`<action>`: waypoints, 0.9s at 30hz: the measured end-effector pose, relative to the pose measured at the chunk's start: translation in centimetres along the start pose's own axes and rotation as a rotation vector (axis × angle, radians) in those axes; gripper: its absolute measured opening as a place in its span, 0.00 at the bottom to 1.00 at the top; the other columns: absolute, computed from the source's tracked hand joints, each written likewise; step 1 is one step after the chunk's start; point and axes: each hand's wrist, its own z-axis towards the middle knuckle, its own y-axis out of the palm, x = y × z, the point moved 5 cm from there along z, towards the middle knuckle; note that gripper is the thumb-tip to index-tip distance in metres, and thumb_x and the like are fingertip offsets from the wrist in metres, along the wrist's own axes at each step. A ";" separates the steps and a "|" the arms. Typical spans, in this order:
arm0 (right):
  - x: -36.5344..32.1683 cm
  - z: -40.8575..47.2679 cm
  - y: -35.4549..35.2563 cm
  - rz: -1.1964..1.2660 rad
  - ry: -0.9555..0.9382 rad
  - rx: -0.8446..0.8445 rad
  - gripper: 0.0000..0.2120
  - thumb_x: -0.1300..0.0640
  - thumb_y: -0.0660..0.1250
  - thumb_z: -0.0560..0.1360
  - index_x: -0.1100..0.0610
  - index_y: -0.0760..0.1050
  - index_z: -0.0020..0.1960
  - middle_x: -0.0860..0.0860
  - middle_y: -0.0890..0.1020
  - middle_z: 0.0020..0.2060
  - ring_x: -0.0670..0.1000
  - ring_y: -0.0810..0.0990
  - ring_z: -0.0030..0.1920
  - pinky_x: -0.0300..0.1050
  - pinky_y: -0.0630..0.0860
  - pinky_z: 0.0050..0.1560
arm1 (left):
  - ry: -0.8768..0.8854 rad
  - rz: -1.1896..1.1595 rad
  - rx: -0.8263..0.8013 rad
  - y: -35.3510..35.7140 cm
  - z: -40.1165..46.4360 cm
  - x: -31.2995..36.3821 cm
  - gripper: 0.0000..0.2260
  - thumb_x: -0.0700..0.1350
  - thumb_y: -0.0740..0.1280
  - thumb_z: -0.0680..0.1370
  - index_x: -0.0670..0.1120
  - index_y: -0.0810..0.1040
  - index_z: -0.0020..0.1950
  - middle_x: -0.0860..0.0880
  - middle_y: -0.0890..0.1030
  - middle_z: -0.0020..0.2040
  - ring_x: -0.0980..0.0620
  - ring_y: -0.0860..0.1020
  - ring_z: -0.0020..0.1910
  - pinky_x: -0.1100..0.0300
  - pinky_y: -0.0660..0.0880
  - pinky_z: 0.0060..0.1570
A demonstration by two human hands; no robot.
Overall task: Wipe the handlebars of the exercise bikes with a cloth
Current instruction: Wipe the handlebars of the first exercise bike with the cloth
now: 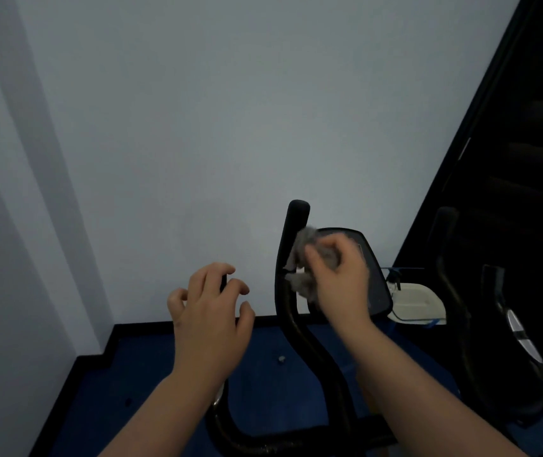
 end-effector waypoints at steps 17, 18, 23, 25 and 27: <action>-3.9 1.2 1.9 -0.140 -0.220 0.081 0.11 0.57 0.72 0.72 0.52 0.81 0.55 0.46 0.71 0.46 0.41 0.72 0.43 0.30 0.71 0.45 | 0.022 0.025 -0.030 -0.4 -0.1 0.0 0.06 0.44 0.71 0.69 0.52 0.80 0.44 0.54 0.76 0.60 0.55 0.69 0.62 0.59 0.50 0.50; -3.2 -0.3 2.4 -0.224 -0.259 0.009 0.11 0.57 0.72 0.72 0.52 0.81 0.54 0.46 0.70 0.46 0.41 0.71 0.42 0.33 0.72 0.44 | 0.024 0.023 -0.031 -0.4 -0.2 -0.1 0.06 0.44 0.71 0.69 0.52 0.80 0.44 0.54 0.76 0.60 0.55 0.69 0.62 0.59 0.50 0.50; 0.2 -1.0 2.3 -0.259 -0.117 -0.370 0.09 0.55 0.75 0.70 0.52 0.84 0.50 0.43 0.71 0.41 0.36 0.74 0.44 0.23 0.67 0.45 | 0.056 0.024 -0.028 -0.4 -0.1 -0.4 0.06 0.44 0.71 0.69 0.52 0.79 0.44 0.54 0.76 0.61 0.56 0.68 0.63 0.59 0.50 0.50; -0.5 0.1 2.3 -0.277 -0.139 -0.417 0.08 0.55 0.75 0.70 0.53 0.84 0.49 0.44 0.70 0.42 0.34 0.72 0.44 0.21 0.66 0.46 | 0.060 0.021 -0.028 -0.3 -0.1 -0.3 0.06 0.44 0.72 0.69 0.51 0.80 0.44 0.53 0.76 0.60 0.55 0.68 0.62 0.59 0.49 0.50; -0.8 -0.9 2.3 -0.238 -0.137 -0.408 0.08 0.56 0.74 0.71 0.54 0.84 0.50 0.48 0.70 0.45 0.35 0.72 0.46 0.24 0.67 0.48 | 0.041 0.014 -0.021 -0.3 -0.1 -0.3 0.06 0.44 0.71 0.69 0.51 0.80 0.44 0.53 0.77 0.60 0.54 0.68 0.62 0.58 0.50 0.49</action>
